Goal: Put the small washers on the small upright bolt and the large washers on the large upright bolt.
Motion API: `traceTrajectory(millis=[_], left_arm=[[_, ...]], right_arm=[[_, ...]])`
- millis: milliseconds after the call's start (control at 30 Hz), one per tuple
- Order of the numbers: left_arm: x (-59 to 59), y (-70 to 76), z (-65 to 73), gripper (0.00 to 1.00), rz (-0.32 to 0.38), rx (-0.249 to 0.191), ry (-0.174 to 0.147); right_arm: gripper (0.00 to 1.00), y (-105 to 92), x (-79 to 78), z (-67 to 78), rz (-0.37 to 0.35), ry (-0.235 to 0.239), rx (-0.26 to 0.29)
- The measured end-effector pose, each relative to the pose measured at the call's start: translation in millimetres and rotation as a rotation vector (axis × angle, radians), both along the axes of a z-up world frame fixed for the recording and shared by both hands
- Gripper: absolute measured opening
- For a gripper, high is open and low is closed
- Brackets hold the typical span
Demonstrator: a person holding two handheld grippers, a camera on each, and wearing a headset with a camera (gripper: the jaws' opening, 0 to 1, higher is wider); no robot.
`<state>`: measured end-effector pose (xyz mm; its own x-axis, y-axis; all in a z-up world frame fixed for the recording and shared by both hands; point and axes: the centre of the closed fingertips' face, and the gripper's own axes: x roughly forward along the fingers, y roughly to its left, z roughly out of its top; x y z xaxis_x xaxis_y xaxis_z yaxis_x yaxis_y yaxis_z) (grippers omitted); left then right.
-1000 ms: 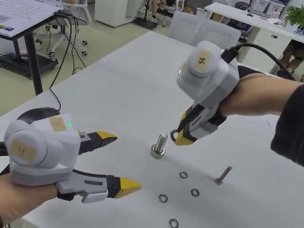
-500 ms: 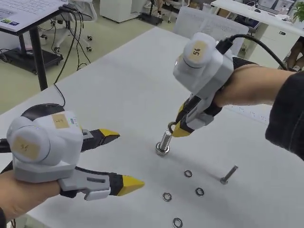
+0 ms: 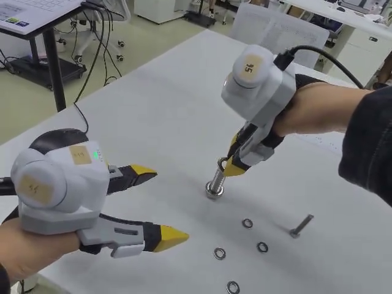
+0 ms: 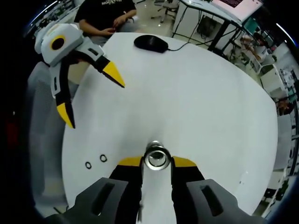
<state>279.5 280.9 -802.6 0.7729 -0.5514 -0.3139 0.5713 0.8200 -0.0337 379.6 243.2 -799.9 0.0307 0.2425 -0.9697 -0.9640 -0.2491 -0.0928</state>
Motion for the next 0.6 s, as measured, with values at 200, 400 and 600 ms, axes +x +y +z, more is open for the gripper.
traceTrajectory(millis=[200,400,600], left_arm=[[0.0,0.6,-2.2,0.69,-0.001,-0.004,0.006],[0.4,1.9,-3.2,0.69,-0.001,-0.006,0.008],[0.2,2.2,-4.8,0.69,-0.002,-0.008,0.011]], right_arm=[[0.24,1.1,0.1,-5.1,0.003,0.007,-0.011],[0.24,1.8,2.3,-9.2,0.002,0.014,-0.022],[0.24,1.9,3.0,-11.7,-0.002,0.019,-0.030]])
